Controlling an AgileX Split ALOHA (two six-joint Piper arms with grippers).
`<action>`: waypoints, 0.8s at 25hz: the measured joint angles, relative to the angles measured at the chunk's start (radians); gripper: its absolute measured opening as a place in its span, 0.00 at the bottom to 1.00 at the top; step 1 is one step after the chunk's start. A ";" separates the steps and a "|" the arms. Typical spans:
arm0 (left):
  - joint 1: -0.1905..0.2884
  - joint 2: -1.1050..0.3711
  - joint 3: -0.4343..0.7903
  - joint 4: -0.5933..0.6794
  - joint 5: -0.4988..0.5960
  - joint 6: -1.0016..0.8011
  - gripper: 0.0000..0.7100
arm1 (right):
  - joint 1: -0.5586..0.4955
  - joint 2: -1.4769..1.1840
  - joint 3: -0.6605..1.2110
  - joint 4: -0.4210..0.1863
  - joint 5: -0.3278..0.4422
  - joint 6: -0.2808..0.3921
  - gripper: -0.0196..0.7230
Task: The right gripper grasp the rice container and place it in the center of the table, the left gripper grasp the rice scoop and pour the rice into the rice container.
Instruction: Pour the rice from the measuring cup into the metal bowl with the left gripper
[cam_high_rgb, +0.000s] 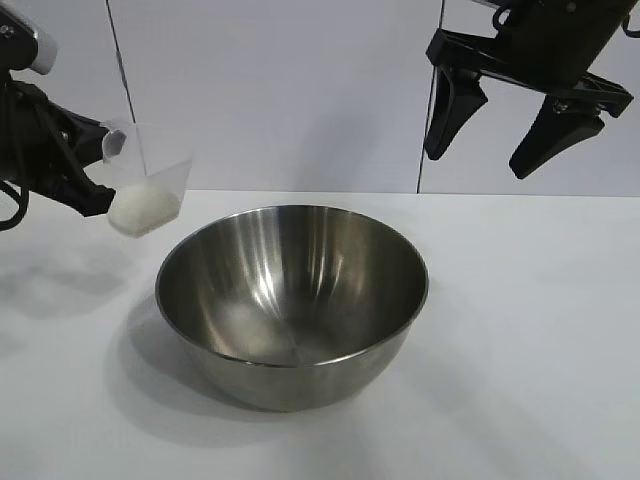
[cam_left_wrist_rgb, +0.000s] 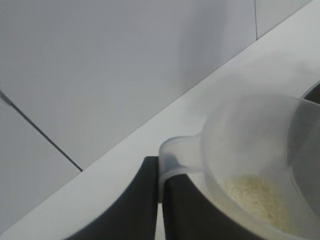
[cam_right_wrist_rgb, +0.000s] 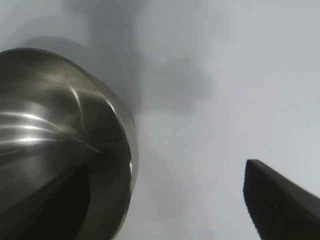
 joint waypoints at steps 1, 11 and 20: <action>-0.012 -0.002 -0.007 0.007 0.022 0.017 0.01 | 0.000 0.000 0.000 0.000 0.000 0.000 0.80; -0.134 -0.004 -0.081 0.021 0.139 0.254 0.01 | 0.000 0.000 0.000 0.000 0.003 0.000 0.80; -0.151 -0.004 -0.120 0.022 0.181 0.499 0.01 | 0.000 0.000 0.000 0.000 0.004 0.000 0.80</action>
